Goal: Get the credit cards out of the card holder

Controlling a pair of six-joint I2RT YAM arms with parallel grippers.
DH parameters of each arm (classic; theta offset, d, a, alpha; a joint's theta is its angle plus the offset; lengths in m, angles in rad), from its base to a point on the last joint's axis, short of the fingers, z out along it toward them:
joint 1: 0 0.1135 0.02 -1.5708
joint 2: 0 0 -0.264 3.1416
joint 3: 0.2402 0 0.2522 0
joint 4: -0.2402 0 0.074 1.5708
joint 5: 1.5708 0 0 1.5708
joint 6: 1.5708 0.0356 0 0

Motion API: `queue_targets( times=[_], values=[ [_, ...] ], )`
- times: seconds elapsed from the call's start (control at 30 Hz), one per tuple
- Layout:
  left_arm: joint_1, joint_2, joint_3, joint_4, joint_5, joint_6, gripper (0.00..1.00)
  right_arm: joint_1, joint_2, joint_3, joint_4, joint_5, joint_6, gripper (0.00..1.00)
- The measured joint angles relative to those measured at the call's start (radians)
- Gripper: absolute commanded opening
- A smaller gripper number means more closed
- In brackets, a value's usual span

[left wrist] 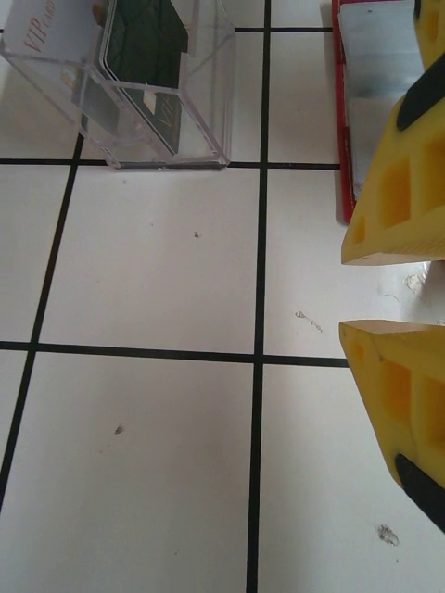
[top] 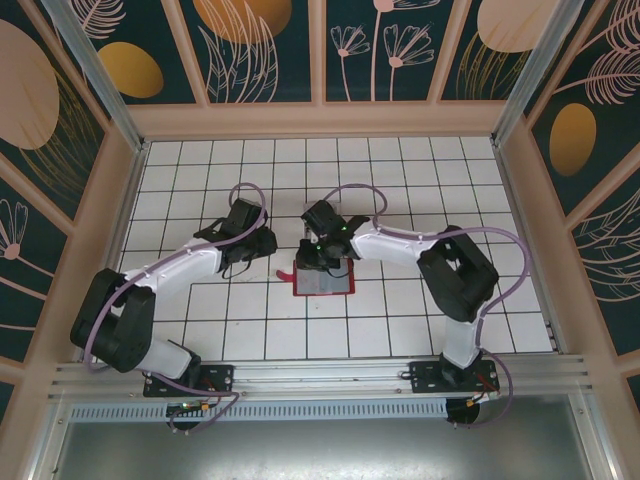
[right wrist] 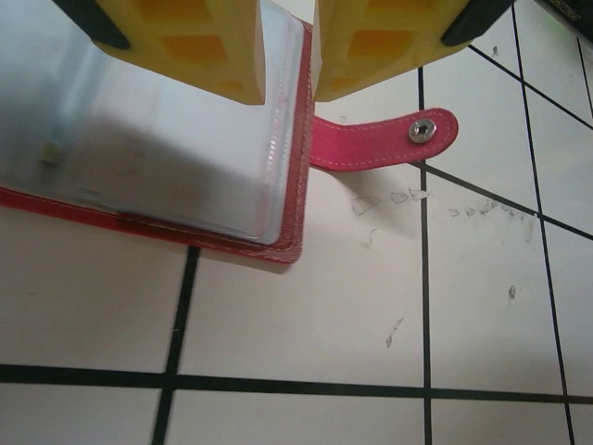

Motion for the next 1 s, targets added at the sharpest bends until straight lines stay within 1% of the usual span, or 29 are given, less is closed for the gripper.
queue_targets(
  times=[0.3, 0.77, 1.0],
  values=[
    [0.000, -0.027, 0.000, -0.013, -0.016, 0.015, 0.25, 0.026, 0.063, 0.051, 0.000, -0.001, 0.000, 0.26],
    [0.000, -0.027, 0.000, -0.014, -0.015, 0.023, 0.25, 0.029, 0.098, 0.052, -0.013, 0.001, 0.001, 0.29],
    [0.000, -0.027, 0.000, -0.013, -0.014, 0.026, 0.25, 0.037, 0.097, 0.053, -0.027, 0.024, 0.001, 0.32]
  ],
)
